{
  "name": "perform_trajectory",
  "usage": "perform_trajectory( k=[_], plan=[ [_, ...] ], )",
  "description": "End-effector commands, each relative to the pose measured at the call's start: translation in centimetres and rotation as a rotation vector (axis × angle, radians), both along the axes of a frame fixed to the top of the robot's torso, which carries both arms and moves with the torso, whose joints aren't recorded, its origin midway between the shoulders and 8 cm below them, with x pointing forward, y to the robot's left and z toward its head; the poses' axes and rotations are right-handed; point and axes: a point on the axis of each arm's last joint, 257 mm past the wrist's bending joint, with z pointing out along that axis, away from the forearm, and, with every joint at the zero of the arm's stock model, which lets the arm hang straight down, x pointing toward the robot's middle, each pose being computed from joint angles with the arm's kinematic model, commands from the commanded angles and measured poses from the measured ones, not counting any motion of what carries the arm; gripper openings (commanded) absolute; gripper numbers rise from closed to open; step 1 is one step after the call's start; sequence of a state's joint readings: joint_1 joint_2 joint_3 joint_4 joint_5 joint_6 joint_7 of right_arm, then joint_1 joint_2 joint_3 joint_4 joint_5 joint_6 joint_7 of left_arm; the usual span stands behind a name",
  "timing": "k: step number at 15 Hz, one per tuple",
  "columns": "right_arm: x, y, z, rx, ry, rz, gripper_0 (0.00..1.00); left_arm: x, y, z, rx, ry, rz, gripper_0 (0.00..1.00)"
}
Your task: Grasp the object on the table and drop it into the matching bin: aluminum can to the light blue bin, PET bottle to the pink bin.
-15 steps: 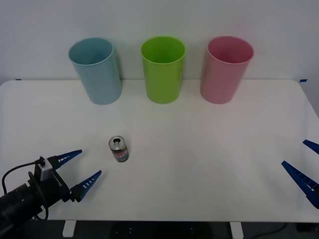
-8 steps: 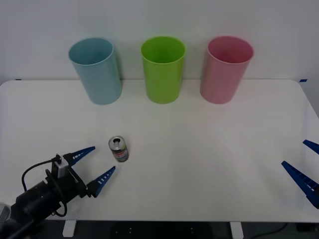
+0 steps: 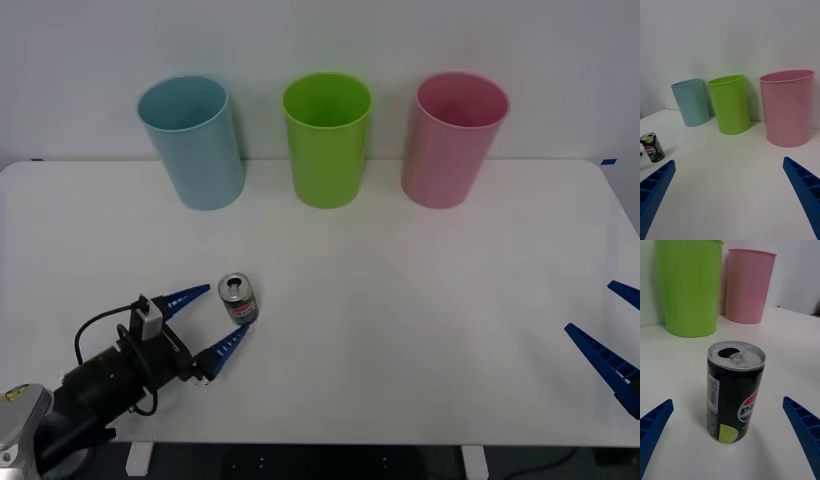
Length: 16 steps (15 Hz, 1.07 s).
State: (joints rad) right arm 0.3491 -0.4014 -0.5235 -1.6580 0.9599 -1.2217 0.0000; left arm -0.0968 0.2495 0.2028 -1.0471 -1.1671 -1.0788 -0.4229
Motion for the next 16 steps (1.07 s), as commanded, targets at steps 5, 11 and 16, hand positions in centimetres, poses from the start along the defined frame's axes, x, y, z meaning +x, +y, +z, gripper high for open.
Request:
perform_trajectory(
  k=[5, 11, 16],
  plan=[
    [0.0, 0.0, 0.0, 0.000, 0.000, 0.000, 1.00, 1.9, -2.4, -0.1, -0.004, -0.007, -0.014, 1.00],
    [0.0, 0.0, 0.0, 0.000, 0.000, 0.000, 1.00, 2.1, -3.2, -0.1, 0.009, -0.018, -0.021, 1.00],
    [0.0, 0.0, 0.0, 0.000, 0.000, 0.000, 1.00, 2.0, -3.4, -0.2, 0.019, -0.026, -0.027, 0.00]
  ],
)
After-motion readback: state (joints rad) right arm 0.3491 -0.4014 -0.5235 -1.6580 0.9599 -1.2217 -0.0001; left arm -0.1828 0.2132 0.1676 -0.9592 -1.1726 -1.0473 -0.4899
